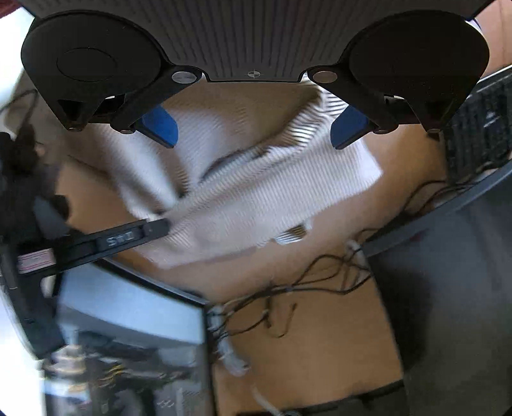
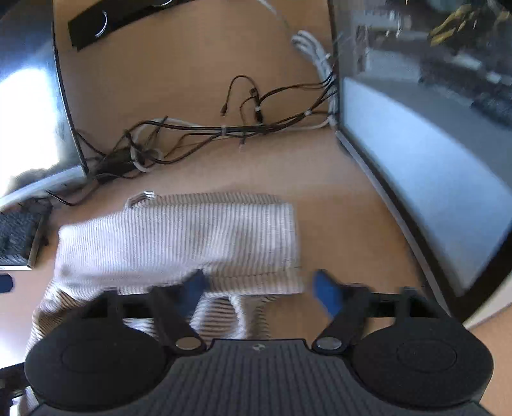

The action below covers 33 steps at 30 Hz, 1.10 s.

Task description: Fold clothes

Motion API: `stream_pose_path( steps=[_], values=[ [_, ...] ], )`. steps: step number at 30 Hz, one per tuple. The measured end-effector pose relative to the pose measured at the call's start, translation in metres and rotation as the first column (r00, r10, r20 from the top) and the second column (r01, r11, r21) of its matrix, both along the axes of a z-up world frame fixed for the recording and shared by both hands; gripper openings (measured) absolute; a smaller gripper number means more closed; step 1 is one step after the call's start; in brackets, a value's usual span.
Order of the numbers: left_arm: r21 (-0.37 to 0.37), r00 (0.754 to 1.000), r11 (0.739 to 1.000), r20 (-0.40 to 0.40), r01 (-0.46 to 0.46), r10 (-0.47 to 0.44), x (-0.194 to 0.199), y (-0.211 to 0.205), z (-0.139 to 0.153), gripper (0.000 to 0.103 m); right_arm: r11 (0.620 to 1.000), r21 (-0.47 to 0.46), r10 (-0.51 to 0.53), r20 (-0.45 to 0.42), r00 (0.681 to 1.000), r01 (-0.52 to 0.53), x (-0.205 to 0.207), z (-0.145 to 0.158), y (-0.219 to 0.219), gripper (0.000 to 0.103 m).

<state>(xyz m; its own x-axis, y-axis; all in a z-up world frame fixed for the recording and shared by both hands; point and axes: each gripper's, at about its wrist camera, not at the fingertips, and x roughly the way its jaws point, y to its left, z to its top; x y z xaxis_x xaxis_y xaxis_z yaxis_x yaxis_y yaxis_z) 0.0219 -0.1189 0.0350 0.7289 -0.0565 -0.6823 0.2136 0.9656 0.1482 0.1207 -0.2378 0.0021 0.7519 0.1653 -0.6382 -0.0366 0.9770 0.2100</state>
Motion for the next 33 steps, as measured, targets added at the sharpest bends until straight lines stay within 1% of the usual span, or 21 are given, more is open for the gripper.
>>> stream_pose_path(
  steps=[2,3,5,7,8,10,11,13,14,15,17,20,23,25,26,27,28,29,31,32,33],
  values=[
    [0.012,1.0,1.0,0.02,0.006,-0.006,0.008,-0.001,0.005,0.103,0.997,-0.027,0.069,0.064,0.996,-0.068,-0.004,0.014,0.006,0.022],
    [0.039,0.999,0.999,0.037,0.013,-0.015,0.013,-0.004,0.006,0.103,0.995,-0.025,0.098,0.091,0.991,-0.096,-0.005,0.024,0.009,0.015],
    [0.083,0.997,0.996,0.07,0.029,-0.035,0.022,-0.012,0.008,0.103,0.99,0.007,0.14,0.13,0.982,-0.142,-0.006,0.044,0.013,0.01],
    [0.086,0.99,0.994,0.116,0.064,-0.074,0.026,-0.022,0.012,0.103,0.98,0.023,0.19,0.184,0.964,-0.197,-0.008,0.069,0.02,0.007],
    [0.094,0.986,0.992,0.142,0.079,-0.092,0.027,-0.028,0.013,0.103,0.975,0.026,0.211,0.213,0.954,-0.221,-0.009,0.082,0.023,0.004],
    [0.129,0.97,0.986,0.204,0.105,-0.13,0.028,-0.04,0.015,0.103,0.967,0.039,0.236,0.252,0.938,-0.253,-0.011,0.103,0.026,0.003],
    [0.144,0.961,0.982,0.232,0.121,-0.152,0.028,-0.044,0.017,0.099,0.963,0.048,0.244,0.268,0.932,-0.266,-0.011,0.112,0.026,0.003],
    [0.166,0.944,0.976,0.273,0.143,-0.184,0.029,-0.049,0.021,0.075,0.955,0.065,0.258,0.292,0.921,-0.289,-0.011,0.128,0.027,0.002],
    [0.171,0.94,0.976,0.288,0.136,-0.182,0.032,-0.049,0.023,0.05,0.954,0.068,0.259,0.3,0.918,-0.292,-0.012,0.133,0.027,0.002],
    [0.177,0.936,0.976,0.302,0.13,-0.179,0.035,-0.049,0.026,0.03,0.953,0.071,0.26,0.308,0.915,-0.294,-0.012,0.137,0.027,0.002],
    [0.127,0.941,0.989,0.317,0.079,-0.116,0.043,-0.036,0.036,0.016,0.957,0.05,0.256,0.323,0.911,-0.287,-0.016,0.139,0.026,0.002],
    [0.032,0.946,0.998,0.322,-0.06,0.047,0.049,0.005,0.05,0.009,0.962,0.075,0.223,0.33,0.917,-0.261,-0.016,0.138,0.022,0.003],
    [-0.01,0.921,0.974,0.324,-0.226,0.217,0.044,0.058,0.057,0.008,0.971,0.07,0.196,0.323,0.926,-0.23,-0.013,0.132,0.024,0.004],
    [-0.052,0.896,0.942,0.297,-0.331,0.331,0.036,0.098,0.061,0.008,0.974,0.034,0.202,0.298,0.933,-0.222,-0.011,0.123,0.027,0.014],
    [-0.07,0.883,0.926,0.282,-0.37,0.374,0.032,0.115,0.063,0.008,0.976,0.005,0.206,0.278,0.938,-0.216,-0.01,0.114,0.029,0.031],
    [-0.086,0.871,0.912,0.272,-0.401,0.409,0.027,0.129,0.065,0.008,0.977,-0.024,0.209,0.257,0.944,-0.21,-0.008,0.105,0.03,0.042],
    [-0.099,0.861,0.901,0.267,-0.422,0.432,0.021,0.139,0.067,0.008,0.98,-0.043,0.198,0.218,0.956,-0.193,-0.004,0.09,0.03,0.057],
    [-0.11,0.852,0.892,0.264,-0.439,0.452,0.015,0.147,0.068,0.01,0.984,-0.059,0.175,0.176,0.969,-0.167,0.001,0.077,0.029,0.058],
    [-0.129,0.848,0.885,0.254,-0.447,0.465,0.003,0.152,0.068,0.016,0.99,-0.102,0.112,0.1,0.989,-0.102,0.005,0.051,0.024,0.058],
    [-0.134,0.851,0.886,0.249,-0.444,0.463,-0.002,0.151,0.068,0.025,0.989,-0.126,0.091,0.079,0.993,-0.081,0.003,0.041,0.021,0.058],
    [-0.134,0.855,0.89,0.245,-0.436,0.456,-0.005,0.148,0.068,0.037,0.987,-0.15,0.071,0.061,0.996,-0.061,0.001,0.032,0.018,0.058]
  ],
)
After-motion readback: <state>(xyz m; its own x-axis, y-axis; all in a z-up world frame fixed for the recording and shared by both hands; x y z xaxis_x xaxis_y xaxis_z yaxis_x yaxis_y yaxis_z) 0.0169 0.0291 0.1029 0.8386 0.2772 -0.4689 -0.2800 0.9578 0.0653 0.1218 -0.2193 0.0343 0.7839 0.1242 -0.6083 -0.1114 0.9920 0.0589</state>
